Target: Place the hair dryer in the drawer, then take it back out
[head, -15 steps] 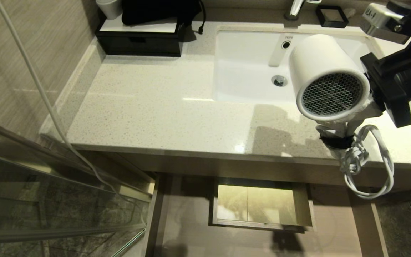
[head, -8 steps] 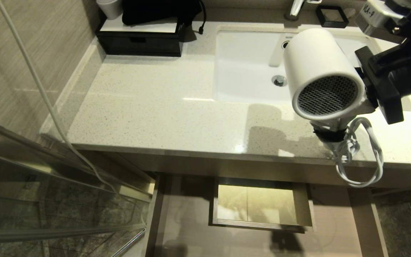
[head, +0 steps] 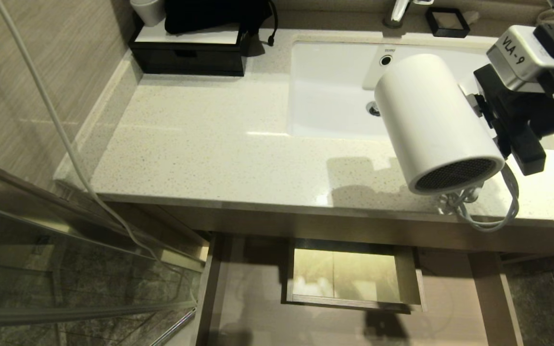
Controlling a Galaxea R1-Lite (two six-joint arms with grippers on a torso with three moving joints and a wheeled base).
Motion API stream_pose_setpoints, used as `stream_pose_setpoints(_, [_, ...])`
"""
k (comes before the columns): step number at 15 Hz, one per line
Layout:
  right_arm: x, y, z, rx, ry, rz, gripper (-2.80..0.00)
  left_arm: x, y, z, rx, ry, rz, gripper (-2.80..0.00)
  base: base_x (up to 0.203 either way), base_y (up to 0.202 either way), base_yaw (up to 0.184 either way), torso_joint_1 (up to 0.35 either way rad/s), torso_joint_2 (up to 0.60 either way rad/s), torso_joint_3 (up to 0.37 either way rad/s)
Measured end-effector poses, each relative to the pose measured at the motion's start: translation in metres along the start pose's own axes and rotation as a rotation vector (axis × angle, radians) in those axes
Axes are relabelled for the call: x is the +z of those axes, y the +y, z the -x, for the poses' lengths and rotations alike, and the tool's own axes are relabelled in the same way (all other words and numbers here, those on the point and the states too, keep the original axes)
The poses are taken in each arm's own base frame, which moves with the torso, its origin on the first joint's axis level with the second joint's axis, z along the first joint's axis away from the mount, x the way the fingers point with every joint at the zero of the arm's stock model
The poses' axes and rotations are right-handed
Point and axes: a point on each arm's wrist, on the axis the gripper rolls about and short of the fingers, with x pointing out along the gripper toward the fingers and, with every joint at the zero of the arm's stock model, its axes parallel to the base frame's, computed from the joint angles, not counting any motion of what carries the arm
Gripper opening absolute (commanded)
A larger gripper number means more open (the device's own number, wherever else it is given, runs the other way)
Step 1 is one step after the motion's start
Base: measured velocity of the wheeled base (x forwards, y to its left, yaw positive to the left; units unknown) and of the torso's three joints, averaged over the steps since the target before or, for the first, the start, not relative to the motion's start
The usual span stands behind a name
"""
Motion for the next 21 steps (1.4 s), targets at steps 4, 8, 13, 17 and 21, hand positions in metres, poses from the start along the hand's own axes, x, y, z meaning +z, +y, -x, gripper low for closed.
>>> stream_pose_setpoints(4, [-0.003,-0.002,0.000,-0.045,0.144,0.010,-2.80,0.000,0.000,0.000,0.000,0.000,0.000,0.00,0.000,0.000,0.000,0.000,0.00,0.000])
stream_pose_setpoints(8, [-0.005,-0.001,0.003,-0.076,0.325,0.062,-2.80,0.000,0.000,0.000,0.000,0.000,0.000,0.00,0.000,0.000,0.000,0.000,0.00,0.000])
stream_pose_setpoints(13, [-0.006,0.009,0.004,-0.010,0.401,0.041,-2.80,0.000,0.000,0.000,0.000,0.000,0.000,0.00,0.000,0.000,0.000,0.000,0.00,0.000])
stream_pose_setpoints(17, [-0.002,0.015,0.000,0.015,0.420,-0.093,-2.80,0.000,0.000,0.000,0.000,0.000,0.000,0.00,0.000,0.000,0.000,0.000,0.00,0.000])
stream_pose_setpoints(21, [-0.001,0.018,-0.012,0.045,0.496,-0.139,-2.80,0.000,0.000,0.000,0.000,0.000,0.000,0.00,0.000,0.000,0.000,0.000,0.00,0.000])
